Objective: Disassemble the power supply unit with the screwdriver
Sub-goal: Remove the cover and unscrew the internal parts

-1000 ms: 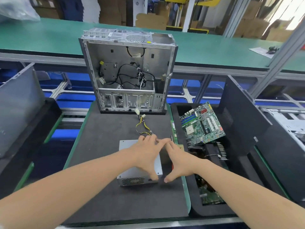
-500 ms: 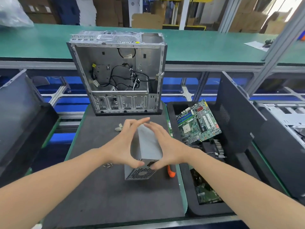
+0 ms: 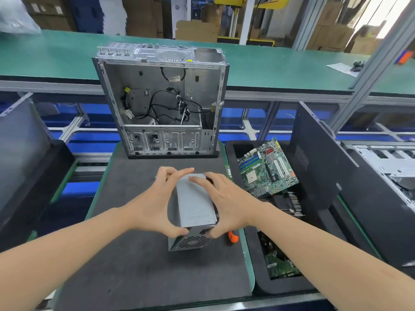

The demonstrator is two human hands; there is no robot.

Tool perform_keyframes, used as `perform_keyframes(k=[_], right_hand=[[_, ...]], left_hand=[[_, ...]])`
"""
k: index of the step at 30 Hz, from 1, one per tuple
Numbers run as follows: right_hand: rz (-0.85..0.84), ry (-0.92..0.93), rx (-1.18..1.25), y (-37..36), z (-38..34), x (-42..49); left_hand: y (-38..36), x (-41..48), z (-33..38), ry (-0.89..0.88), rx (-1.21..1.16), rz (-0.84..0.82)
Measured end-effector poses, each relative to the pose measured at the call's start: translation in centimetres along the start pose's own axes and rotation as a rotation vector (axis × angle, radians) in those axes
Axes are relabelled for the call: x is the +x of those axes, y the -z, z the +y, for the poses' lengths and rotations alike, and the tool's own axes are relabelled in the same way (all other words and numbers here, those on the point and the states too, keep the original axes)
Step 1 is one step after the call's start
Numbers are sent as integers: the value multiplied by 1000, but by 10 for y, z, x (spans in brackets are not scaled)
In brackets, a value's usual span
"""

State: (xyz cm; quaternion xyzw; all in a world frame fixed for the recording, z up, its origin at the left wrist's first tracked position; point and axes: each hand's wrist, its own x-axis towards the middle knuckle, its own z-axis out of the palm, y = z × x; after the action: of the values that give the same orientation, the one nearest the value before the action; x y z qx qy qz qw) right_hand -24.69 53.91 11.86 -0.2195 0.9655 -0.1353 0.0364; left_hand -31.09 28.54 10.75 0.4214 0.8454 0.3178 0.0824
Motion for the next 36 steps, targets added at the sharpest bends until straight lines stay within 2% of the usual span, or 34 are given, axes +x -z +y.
perform_keyframes(k=[4,8,11,14,17,23,27,29,31,33,35,36], right_hand=[[-1,28,25,3,4,0],[-8,11,4,4,4,1],[5,20,-28,2,7,-1],[14,15,11,-1,9,-2],[23,-7,88,-4,16,-6],[59,-81,297,-13,33,-24],[168,-141,430,-29,33,-36],[222,-158,466,-38,30,-40],[244,-163,495,-45,29,-45],[253,-174,520,-49,28,-50],[259,-184,550,-51,26,-52],[262,-187,557,-51,25,-52]], left_hand=[[9,-2,-1,16,3,-65],[7,6,-4,41,-110,-68],[-8,4,-9,247,-282,18],[-37,-17,-22,158,-195,-89],[-52,-23,-29,173,-192,-45],[-44,-1,-22,112,-92,-74],[-34,11,-20,78,-26,-159],[-31,6,-25,170,-149,-197],[-32,-4,-27,329,-378,-235],[-38,-11,-23,478,-717,-229],[-44,-9,-12,588,-1120,-148],[-44,-5,-5,625,-1246,-112]])
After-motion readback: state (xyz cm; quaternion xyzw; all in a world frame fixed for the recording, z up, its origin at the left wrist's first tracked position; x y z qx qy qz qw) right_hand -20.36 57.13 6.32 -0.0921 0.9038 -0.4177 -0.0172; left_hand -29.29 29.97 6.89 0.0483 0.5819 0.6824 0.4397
